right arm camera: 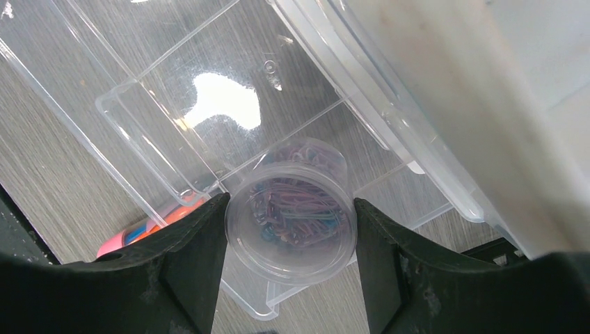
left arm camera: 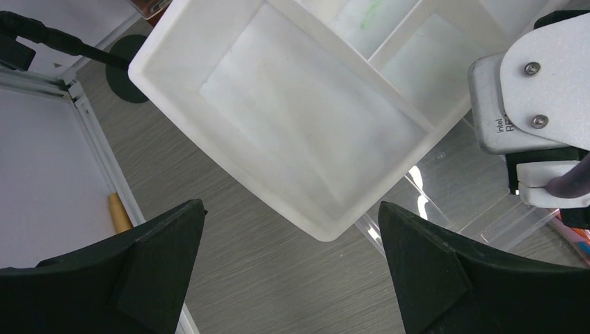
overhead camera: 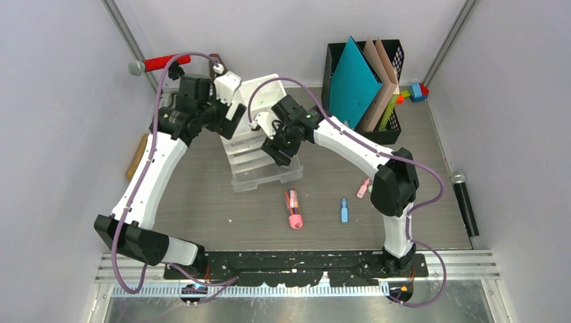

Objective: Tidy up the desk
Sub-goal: Place the stationery in the drawer.

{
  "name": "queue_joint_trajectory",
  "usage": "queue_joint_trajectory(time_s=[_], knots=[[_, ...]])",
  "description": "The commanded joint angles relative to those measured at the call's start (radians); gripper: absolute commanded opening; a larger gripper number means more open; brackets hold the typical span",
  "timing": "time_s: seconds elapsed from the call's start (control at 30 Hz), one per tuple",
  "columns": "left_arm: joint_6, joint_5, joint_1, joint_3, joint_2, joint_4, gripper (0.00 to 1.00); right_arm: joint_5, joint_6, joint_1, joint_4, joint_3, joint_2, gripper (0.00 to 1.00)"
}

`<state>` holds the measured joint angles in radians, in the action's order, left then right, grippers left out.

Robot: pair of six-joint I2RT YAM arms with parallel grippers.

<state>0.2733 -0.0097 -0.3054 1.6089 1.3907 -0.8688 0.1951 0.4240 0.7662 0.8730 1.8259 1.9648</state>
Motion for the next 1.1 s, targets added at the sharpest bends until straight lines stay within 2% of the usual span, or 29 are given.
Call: queue_joint_trajectory(time_s=[0.0, 0.23, 0.47, 0.93, 1.07], knots=[[0.013, 0.002, 0.003, -0.006, -0.03, 0.006, 1.0, -0.028, 0.009, 0.008, 0.011, 0.053, 0.001, 0.54], [0.019, 0.005, 0.003, -0.007, -0.035, 0.004, 1.0, -0.041, 0.0, 0.01, 0.012, 0.062, 0.0, 0.74], [0.021, 0.005, 0.003, -0.013, -0.041, 0.004, 1.0, -0.046, -0.008, 0.011, 0.022, 0.082, 0.0, 0.87], [0.011, 0.04, 0.003, -0.006, -0.051, 0.006, 1.0, -0.005, -0.021, 0.018, 0.036, 0.075, -0.102, 0.87], [0.007, 0.046, 0.003, -0.001, -0.049, 0.006, 1.0, -0.011, 0.006, 0.021, 0.035, 0.063, -0.097, 0.84]])
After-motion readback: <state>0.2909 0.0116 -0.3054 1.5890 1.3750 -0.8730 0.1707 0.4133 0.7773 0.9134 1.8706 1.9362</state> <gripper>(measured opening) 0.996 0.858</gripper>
